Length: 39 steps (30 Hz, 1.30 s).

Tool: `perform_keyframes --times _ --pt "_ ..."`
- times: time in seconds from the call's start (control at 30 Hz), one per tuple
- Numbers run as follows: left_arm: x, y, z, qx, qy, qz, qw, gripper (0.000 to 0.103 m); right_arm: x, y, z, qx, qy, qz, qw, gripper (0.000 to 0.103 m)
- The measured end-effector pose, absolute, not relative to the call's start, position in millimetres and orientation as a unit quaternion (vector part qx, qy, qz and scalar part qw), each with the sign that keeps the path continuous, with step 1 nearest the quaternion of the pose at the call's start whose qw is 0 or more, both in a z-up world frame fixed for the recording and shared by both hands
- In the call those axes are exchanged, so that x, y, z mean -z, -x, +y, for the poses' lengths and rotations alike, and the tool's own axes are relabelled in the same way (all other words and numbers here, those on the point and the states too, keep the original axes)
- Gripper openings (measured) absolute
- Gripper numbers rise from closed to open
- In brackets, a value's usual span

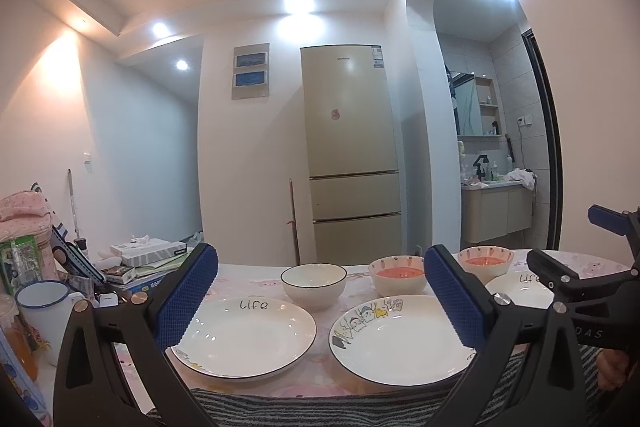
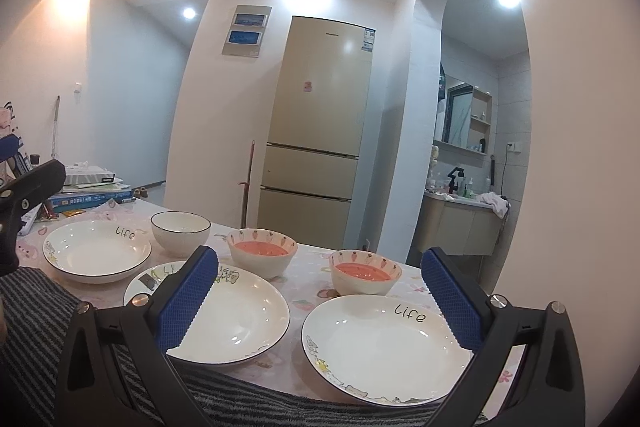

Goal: Organize plates and bowls

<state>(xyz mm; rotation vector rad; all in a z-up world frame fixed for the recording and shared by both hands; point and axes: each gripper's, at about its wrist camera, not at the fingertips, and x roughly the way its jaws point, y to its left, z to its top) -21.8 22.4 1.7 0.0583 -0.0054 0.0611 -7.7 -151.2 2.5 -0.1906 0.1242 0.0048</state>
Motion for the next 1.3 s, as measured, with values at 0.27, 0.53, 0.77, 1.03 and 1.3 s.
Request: perform_keyframes --times 0.27,0.53,0.77,1.03,1.3 --pt "-2 20 24 -0.03 -0.024 0.0 0.999 0.103 -2 7 -151 -0.001 0.098 0.066 0.993 0.103" --pt "-4 25 19 -0.017 -0.042 -0.008 0.999 0.103 -5 1 -161 0.006 0.075 0.081 0.994 0.103" --pt "-19 34 25 -0.006 -0.025 0.004 1.0 0.103 -17 18 -172 0.024 0.045 0.093 0.994 0.103" --pt "-53 44 39 0.003 -0.012 -0.007 1.0 0.103 -54 33 -165 -0.001 0.048 0.073 0.996 0.103" --pt "-109 46 39 -0.002 -0.02 -0.056 0.998 0.103 -94 20 -155 -0.002 0.034 0.067 0.997 0.103"
